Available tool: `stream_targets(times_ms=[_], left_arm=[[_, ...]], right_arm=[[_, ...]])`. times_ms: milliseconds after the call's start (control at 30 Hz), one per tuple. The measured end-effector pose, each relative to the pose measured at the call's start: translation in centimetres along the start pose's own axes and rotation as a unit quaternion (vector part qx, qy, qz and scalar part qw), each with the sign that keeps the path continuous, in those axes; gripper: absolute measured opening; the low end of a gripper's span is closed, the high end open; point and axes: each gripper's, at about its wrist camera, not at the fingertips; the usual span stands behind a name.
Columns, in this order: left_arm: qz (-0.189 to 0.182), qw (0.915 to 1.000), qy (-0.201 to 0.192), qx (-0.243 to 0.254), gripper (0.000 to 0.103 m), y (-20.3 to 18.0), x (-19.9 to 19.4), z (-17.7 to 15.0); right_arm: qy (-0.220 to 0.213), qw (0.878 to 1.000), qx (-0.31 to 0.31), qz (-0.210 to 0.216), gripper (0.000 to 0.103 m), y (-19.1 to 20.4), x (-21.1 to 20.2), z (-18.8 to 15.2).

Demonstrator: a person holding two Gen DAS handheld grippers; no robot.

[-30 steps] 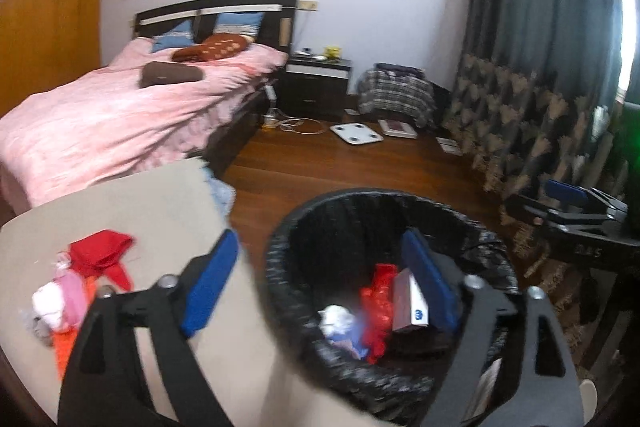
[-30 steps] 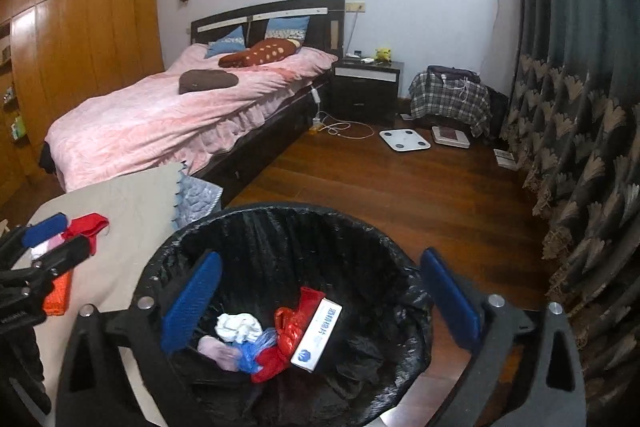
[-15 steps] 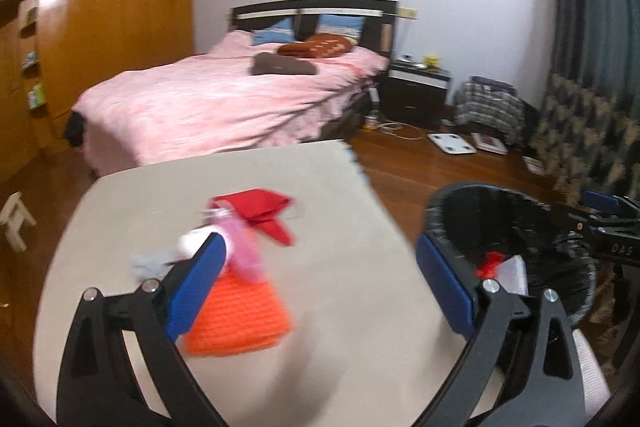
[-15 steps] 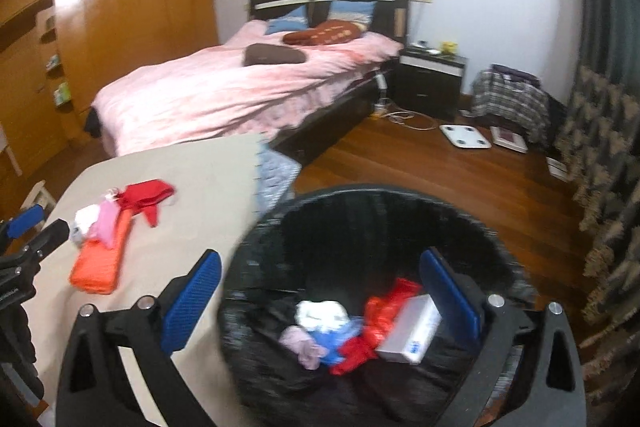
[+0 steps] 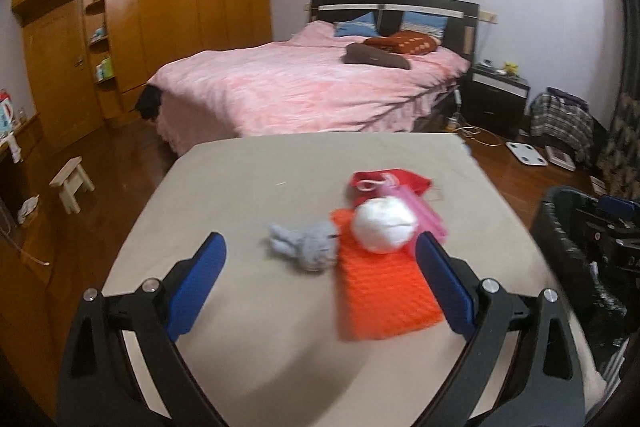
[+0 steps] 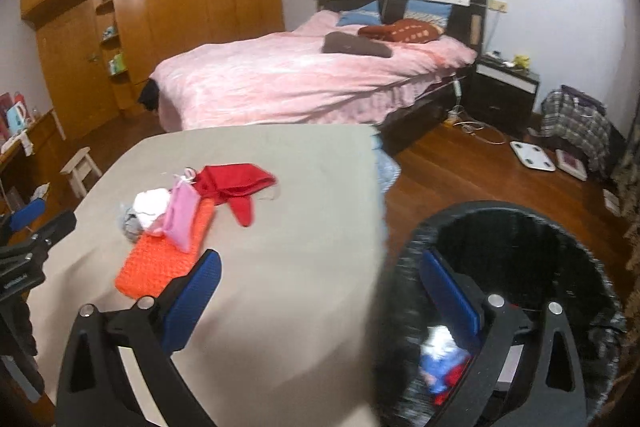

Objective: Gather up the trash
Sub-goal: 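Return both tools to the table and grasp the grey sock with the left tool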

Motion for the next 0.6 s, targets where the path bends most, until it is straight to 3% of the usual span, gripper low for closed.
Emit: stream_targets(times_ms=[167, 600], left_arm=[[0.012, 0.9996, 0.023, -0.011, 0.080, 2.2, 2.7, 0.3], [0.003, 0.9971, 0.075, -0.014, 0.076, 2.1, 9.6, 1.4]], right_arm=[[0.009, 1.000, -0.006, 0.009, 0.089, 1.5, 2.3, 1.1], [0.033, 0.999, -0.033, 0.008, 0.083, 3.4, 5.6, 1.4]])
Point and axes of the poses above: each gripper's, at about its wrist camera, not at the fingertips, and x roughly the way its jaws point, y to its left, z to its top, and after that the axes turned 15 degrees about y, right-handed
